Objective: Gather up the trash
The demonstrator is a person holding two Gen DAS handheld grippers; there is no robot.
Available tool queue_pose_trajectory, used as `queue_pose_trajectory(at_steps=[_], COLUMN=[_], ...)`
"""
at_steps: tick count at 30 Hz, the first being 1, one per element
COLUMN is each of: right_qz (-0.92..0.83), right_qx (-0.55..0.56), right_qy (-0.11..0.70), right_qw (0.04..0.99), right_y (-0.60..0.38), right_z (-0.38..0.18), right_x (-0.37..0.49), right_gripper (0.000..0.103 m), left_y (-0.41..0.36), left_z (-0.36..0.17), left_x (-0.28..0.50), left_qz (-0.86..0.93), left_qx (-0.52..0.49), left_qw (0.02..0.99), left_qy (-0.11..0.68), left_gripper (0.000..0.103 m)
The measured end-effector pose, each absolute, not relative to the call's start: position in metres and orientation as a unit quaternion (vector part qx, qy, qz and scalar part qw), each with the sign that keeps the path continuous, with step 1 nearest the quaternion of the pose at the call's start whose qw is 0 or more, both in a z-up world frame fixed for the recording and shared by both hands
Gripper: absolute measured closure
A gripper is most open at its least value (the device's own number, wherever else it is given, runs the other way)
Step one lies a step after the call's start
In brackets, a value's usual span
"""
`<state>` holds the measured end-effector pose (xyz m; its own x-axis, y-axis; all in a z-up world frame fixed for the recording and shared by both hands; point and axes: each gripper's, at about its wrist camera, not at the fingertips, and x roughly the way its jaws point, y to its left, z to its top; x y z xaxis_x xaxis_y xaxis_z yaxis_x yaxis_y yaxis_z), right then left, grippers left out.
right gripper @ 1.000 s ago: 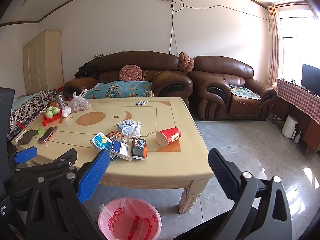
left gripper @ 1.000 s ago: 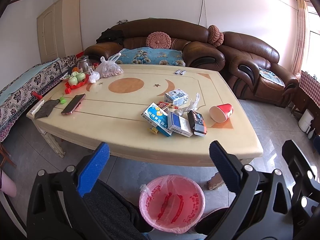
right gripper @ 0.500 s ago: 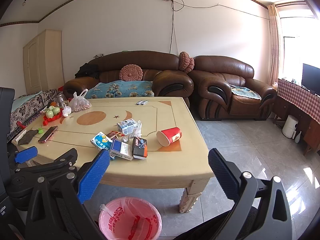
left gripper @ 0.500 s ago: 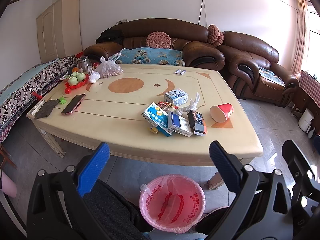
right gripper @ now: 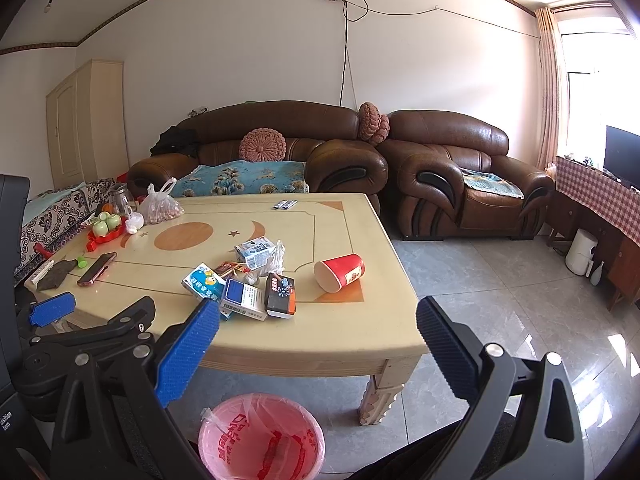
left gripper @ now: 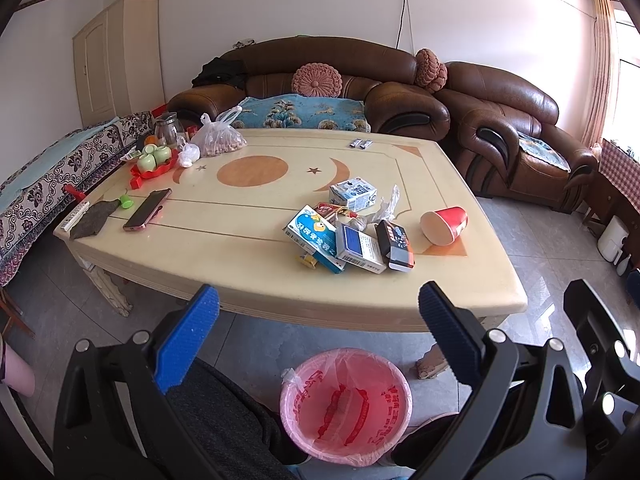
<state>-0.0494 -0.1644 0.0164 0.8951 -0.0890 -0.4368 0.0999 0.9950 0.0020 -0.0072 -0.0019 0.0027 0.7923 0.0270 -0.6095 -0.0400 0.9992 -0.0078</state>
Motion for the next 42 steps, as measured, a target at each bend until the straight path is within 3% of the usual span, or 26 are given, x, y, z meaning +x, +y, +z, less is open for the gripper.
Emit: queue_pose_trajectory(at_steps=[18,33,42], right_qz=[-0.04,-0.062,-0.088], right_qx=[0.016,0.0,-0.068], right_qy=[0.238,0.266,0.231], right_qw=[0.97,0.962,0.967], right_y=[-0.165,-0.196,-0.194], right_z=[0.013,-0.021,-0.043], right_x=[-0.042,0.021,0.056], right_gripper=[0.006,0.007,0.007], left_y=[0.004,0.046,0.05], left_z=[-0.004,-0.038,-0.062], left_x=[-0.002,0.057,0.104], left_qz=[0.011,0.0,-0.012], left_qx=[-0.002,-0.045,-0.055], left_qw=[0.942,0.912,0.894], left_qy=[0.334,0.407,0.445], left_gripper=[0.005,0.005,0.005])
